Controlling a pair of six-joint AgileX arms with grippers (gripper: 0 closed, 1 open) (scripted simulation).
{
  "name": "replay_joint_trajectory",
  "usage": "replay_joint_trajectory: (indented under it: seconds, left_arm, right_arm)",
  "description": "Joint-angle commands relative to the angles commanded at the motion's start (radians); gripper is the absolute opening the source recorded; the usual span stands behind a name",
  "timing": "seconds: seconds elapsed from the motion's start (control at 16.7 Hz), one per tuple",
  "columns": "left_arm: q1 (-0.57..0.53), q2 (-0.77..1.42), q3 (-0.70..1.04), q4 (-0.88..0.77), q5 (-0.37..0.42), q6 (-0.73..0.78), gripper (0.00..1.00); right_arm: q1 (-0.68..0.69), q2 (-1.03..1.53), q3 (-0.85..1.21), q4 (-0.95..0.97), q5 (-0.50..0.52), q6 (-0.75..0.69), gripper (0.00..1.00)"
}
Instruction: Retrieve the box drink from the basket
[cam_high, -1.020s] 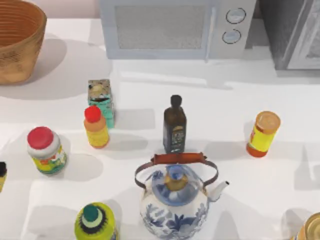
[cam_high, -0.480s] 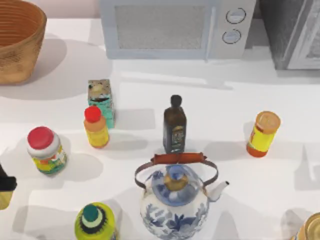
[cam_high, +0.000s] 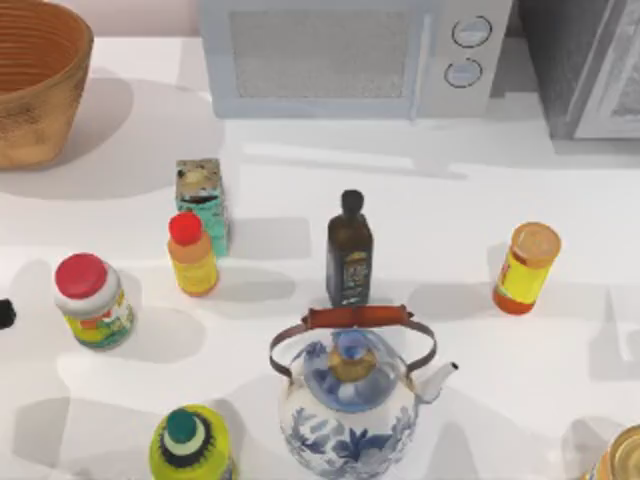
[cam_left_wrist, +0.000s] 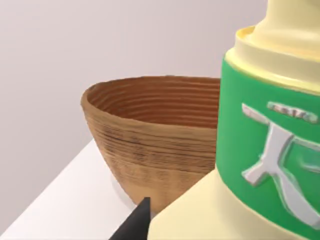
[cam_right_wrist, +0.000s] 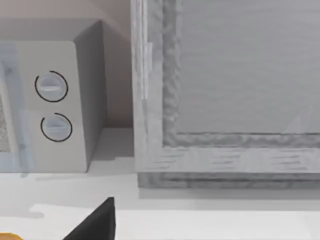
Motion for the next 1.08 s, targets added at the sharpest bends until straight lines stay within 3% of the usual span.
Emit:
replay_joint_trajectory:
  seconds: [0.3,0.54,0.72,1.08]
  left_arm:
    - [-0.089,0.245,0.041,0.221,-0.27,0.013,0.0]
    - [-0.142,0.392,0.062,0.349,-0.43,0.017,0.0]
    - [-0.16,0.442,0.07,0.394,-0.486,0.02,0.0]
    - [-0.154,0.456,0.063,0.406,-0.485,0.021,0.0]
  right_arm:
    - [0.0,0.0,0.0,0.0,0.0,0.0,1.0]
    - [0.0,0.0,0.0,0.0,0.0,0.0,1.0]
    - [0.0,0.0,0.0,0.0,0.0,0.0,1.0]
    - [0.0,0.0,0.0,0.0,0.0,0.0,1.0]
